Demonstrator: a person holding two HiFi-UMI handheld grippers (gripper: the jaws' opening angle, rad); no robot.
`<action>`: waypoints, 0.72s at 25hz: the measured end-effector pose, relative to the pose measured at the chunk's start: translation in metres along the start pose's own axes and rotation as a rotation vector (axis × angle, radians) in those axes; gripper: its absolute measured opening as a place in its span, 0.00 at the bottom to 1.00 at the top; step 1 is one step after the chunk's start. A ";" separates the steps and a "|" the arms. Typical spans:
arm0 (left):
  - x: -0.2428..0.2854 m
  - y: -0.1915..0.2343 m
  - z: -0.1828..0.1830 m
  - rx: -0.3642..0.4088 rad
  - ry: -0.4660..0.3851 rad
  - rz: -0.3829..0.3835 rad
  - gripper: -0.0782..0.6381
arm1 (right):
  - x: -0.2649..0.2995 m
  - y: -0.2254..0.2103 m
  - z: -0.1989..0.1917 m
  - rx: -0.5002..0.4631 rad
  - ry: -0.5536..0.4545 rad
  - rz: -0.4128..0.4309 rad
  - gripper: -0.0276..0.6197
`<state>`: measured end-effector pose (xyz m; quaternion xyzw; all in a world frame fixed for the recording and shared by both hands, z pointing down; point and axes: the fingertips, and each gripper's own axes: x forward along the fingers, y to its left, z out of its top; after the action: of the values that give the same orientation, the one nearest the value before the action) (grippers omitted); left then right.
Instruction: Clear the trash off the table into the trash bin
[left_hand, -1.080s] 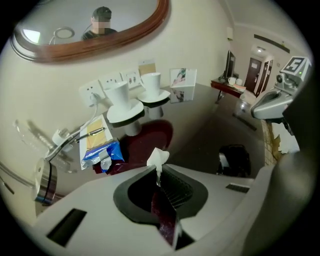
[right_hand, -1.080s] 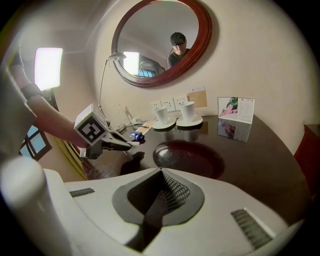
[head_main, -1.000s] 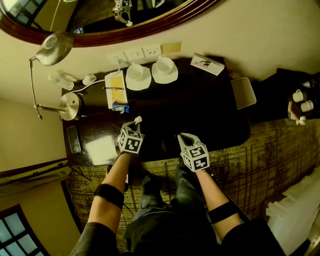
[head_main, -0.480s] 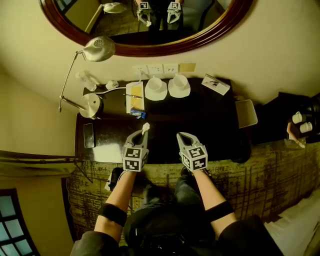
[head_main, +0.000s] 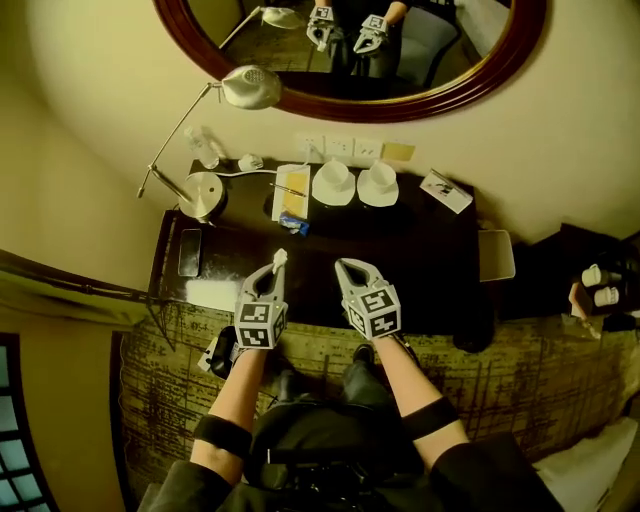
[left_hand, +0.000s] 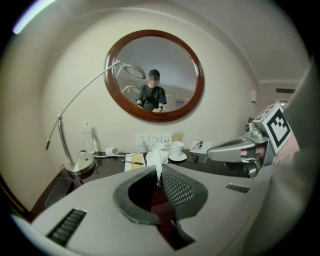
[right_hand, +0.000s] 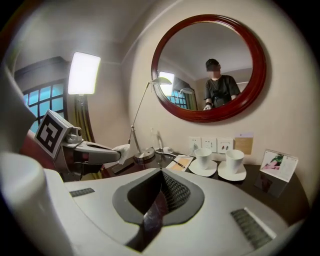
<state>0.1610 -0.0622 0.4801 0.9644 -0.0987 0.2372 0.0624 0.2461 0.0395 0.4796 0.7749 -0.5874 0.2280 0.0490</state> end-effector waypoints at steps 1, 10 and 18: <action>-0.007 0.008 -0.004 -0.007 0.003 0.026 0.13 | 0.008 0.013 0.002 -0.015 0.004 0.034 0.05; -0.118 0.117 -0.066 -0.174 0.038 0.336 0.13 | 0.089 0.186 -0.005 -0.174 0.090 0.439 0.05; -0.260 0.196 -0.152 -0.363 0.049 0.657 0.13 | 0.113 0.365 -0.048 -0.340 0.184 0.792 0.05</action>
<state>-0.1758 -0.1859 0.5062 0.8487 -0.4416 0.2463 0.1551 -0.0849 -0.1554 0.4985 0.4474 -0.8615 0.1975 0.1367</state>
